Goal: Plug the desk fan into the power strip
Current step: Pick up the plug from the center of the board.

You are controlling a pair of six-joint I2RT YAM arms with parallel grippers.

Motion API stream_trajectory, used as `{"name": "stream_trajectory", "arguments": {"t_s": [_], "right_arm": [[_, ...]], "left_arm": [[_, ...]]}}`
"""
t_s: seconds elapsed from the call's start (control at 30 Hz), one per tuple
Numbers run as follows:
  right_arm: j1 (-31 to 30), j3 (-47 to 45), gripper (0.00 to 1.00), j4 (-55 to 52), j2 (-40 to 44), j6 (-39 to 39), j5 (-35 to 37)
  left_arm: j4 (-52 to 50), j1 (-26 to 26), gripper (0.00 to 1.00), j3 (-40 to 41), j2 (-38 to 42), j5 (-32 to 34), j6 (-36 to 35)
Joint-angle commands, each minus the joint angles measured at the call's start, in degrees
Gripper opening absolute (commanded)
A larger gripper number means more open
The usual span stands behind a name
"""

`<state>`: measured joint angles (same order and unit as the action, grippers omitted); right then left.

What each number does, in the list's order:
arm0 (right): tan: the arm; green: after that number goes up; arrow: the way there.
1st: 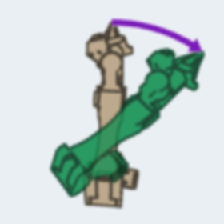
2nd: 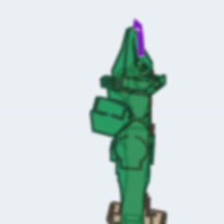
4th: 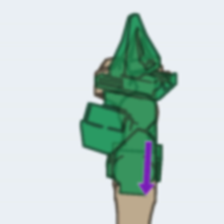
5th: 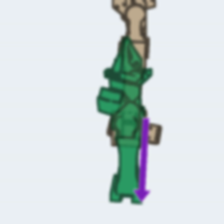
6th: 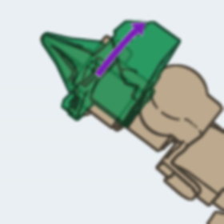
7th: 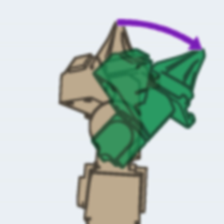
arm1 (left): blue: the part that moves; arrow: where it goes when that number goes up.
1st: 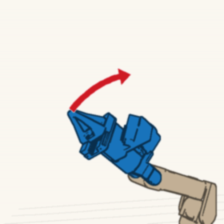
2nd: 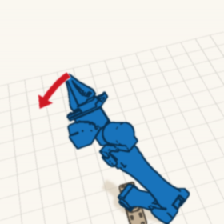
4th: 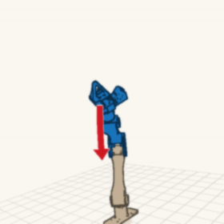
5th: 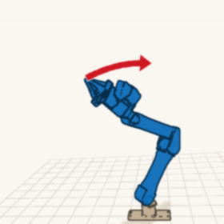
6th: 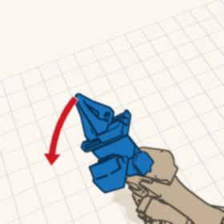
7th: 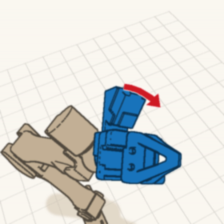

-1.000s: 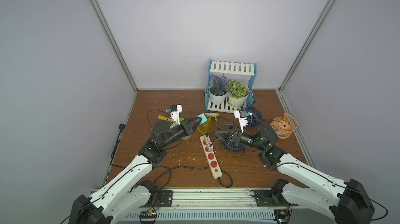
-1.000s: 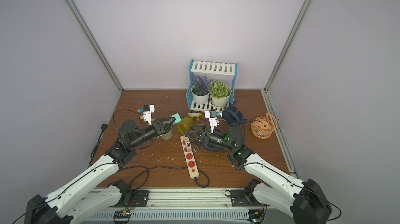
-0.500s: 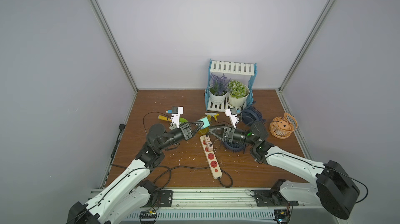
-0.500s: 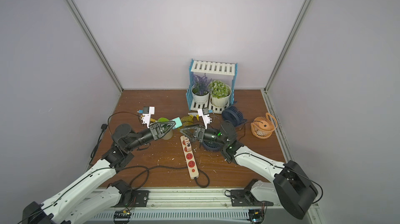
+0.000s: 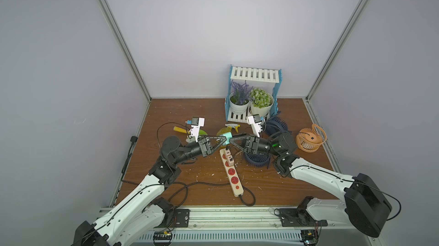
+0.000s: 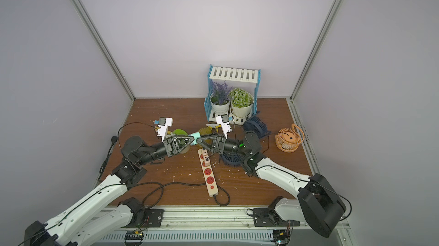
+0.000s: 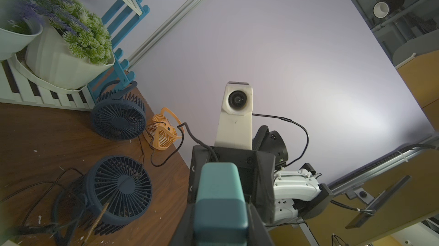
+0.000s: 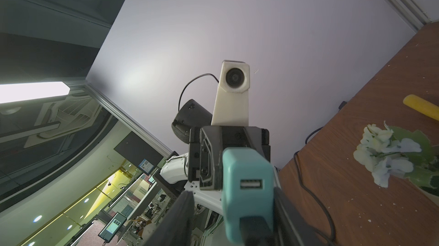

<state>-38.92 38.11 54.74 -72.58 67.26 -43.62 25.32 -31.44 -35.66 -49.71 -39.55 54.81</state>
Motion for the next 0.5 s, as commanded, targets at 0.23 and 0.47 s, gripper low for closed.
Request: {"name": "stream_trajectory", "arguments": {"t_s": [0.23, 0.47], "right_arm": [[0.2, 1.6, 0.39, 3.7, -0.8, 0.6, -1.4], [0.9, 0.8, 0.29, 10.1, -2.4, 4.3, -1.2]], "left_arm": [[1.8, -1.8, 0.04, -2.1, -1.0, -3.3, -1.6], [2.2, -1.7, 0.03, -1.9, -1.2, -3.2, -1.5]]}}
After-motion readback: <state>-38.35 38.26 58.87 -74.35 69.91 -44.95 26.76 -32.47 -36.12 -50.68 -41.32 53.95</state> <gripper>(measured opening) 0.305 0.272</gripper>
